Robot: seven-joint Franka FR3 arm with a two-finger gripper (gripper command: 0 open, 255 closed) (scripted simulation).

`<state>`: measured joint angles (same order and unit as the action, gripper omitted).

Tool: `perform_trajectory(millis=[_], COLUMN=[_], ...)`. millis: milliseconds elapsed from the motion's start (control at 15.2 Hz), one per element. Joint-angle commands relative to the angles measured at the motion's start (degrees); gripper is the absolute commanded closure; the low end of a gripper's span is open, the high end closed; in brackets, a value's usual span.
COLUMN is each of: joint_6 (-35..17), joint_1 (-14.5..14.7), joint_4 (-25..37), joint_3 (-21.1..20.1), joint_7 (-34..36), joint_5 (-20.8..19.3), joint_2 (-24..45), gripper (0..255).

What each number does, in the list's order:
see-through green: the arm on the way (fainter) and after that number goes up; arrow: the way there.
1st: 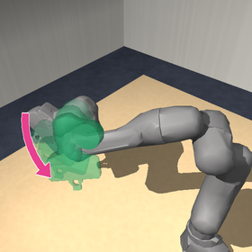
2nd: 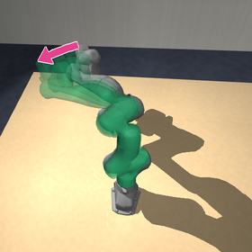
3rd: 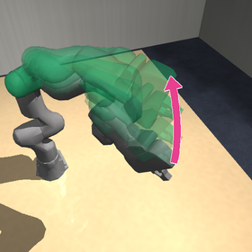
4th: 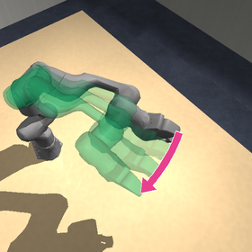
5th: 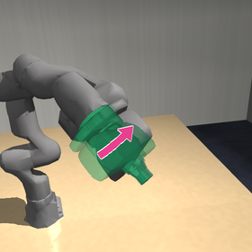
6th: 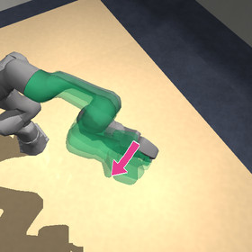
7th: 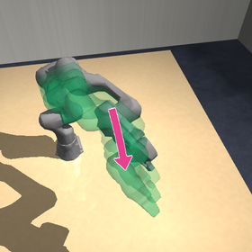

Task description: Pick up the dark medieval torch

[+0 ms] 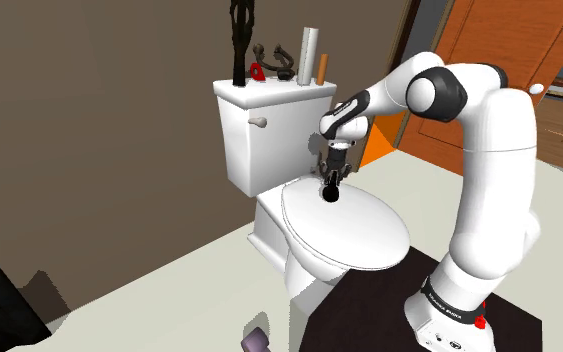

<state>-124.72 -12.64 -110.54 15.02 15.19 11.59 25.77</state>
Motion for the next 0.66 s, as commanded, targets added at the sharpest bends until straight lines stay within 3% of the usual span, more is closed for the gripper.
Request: perform_trajectory(millis=[0,594], joint_6=[1.2,5.5], joint_1=[0.1,0.5], joint_4=[0.3,1.3], joint_3=[0.2,0.8], joint_7=[0.3,1.3], joint_5=[-0.4,-1.7], joint_2=[-1.0,-4.4], gripper=[255,255])
